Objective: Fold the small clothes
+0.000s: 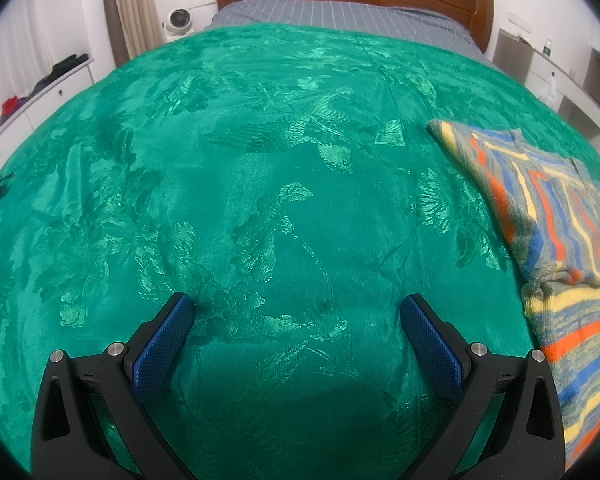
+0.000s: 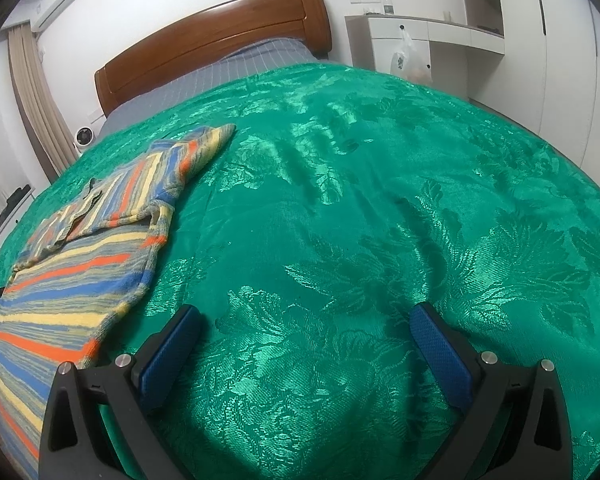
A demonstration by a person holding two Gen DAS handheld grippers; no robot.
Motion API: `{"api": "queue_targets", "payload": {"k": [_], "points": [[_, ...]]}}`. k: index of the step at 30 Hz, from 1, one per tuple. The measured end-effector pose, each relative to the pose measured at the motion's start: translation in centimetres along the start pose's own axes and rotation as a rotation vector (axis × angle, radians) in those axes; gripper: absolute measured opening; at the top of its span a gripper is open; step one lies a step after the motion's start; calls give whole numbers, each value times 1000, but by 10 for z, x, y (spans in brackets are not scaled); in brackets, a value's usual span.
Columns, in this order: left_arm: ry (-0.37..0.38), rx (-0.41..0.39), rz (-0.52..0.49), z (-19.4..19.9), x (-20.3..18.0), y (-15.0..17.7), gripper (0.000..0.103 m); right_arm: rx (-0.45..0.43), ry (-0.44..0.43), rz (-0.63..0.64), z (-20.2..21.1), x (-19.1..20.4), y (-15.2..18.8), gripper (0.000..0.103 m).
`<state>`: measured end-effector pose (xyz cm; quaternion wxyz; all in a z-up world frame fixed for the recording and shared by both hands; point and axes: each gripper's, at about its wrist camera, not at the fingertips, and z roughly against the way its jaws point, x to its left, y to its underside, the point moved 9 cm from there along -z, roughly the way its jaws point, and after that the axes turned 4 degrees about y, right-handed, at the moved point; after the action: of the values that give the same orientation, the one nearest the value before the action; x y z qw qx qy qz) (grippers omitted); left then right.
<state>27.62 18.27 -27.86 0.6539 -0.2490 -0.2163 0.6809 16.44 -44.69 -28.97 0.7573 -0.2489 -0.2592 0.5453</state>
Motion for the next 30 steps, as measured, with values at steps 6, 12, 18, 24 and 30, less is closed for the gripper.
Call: {"api": "queue_targets", "payload": {"k": [6,12,18,24,30], "points": [[-17,0,10,0,-1,0,103,-3,-6,-2,1,-1,1,103],[4,-16,19,-2,1,1,103,-7,-16,-7,1,-2,0,103],[-12,-33,7,-2,-1,1,103,-12,-26,-12,1,-2,-1,103],[-1,-49,13,-2,0,2,103,-12,-26,-12,1,-3,-1,103],[-2,-54,12,-2,0,2,103,-12,-25,-12,1,-3,-1,103]]}}
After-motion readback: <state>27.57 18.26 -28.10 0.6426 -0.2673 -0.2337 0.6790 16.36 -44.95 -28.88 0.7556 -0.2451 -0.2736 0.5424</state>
